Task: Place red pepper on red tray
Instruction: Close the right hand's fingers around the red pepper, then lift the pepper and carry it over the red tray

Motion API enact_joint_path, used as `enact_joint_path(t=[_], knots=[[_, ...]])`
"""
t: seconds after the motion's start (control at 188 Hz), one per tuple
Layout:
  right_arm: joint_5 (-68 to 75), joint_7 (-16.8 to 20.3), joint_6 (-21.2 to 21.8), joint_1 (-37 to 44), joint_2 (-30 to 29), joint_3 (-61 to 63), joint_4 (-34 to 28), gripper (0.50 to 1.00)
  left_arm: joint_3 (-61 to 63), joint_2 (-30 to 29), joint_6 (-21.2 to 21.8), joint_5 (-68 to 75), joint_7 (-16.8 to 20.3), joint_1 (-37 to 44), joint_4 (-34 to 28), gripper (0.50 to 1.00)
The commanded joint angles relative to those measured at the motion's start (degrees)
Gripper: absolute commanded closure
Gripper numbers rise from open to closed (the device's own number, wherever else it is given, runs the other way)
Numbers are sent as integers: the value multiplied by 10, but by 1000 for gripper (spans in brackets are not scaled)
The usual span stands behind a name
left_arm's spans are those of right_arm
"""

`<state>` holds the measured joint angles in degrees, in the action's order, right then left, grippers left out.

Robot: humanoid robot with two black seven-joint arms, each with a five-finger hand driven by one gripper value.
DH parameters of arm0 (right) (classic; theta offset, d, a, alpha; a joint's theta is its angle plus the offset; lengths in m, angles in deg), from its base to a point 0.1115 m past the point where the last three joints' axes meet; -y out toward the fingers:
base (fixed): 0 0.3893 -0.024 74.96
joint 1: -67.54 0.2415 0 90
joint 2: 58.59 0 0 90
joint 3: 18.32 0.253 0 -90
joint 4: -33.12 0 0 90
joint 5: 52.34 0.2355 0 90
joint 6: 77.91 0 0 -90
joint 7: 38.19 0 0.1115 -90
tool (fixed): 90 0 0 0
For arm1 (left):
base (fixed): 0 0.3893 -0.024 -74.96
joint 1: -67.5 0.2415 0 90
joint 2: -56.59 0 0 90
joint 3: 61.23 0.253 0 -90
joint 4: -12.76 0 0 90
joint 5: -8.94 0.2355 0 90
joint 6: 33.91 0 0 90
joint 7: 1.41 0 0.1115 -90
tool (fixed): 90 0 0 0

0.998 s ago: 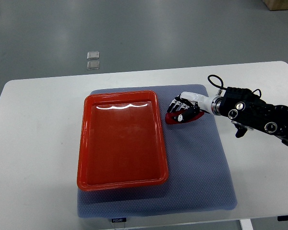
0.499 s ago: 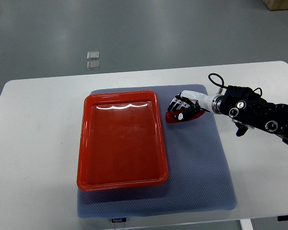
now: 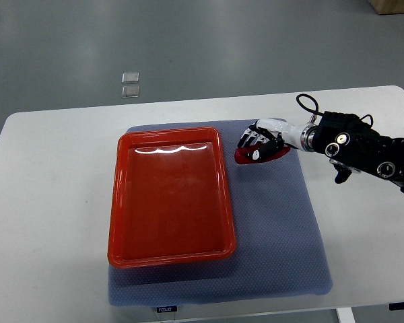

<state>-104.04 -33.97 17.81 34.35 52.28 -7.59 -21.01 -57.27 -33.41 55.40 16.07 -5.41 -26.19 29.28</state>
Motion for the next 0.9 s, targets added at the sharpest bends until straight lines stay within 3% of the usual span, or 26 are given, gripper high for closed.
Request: enact_joint_path(t=[0.0, 0.239, 0.51, 0.701, 0.897], knots=[[0, 0, 2, 3, 3, 0, 0, 930, 0, 0, 0, 0, 0, 0, 0, 500], [6, 0, 6, 30, 8, 1, -3, 932, 0, 0, 0, 0, 0, 0, 0, 500], [14, -21, 22, 135, -9, -24, -24, 932, -1, 0, 0, 0, 0, 0, -2, 500], [15, -21, 24, 219, -83, -122, -23, 932, -1, 0, 0, 0, 0, 0, -3, 500], [14, -21, 20, 228, -180, -165, -2, 932, -2, 0, 0, 0, 0, 0, -3, 500]])
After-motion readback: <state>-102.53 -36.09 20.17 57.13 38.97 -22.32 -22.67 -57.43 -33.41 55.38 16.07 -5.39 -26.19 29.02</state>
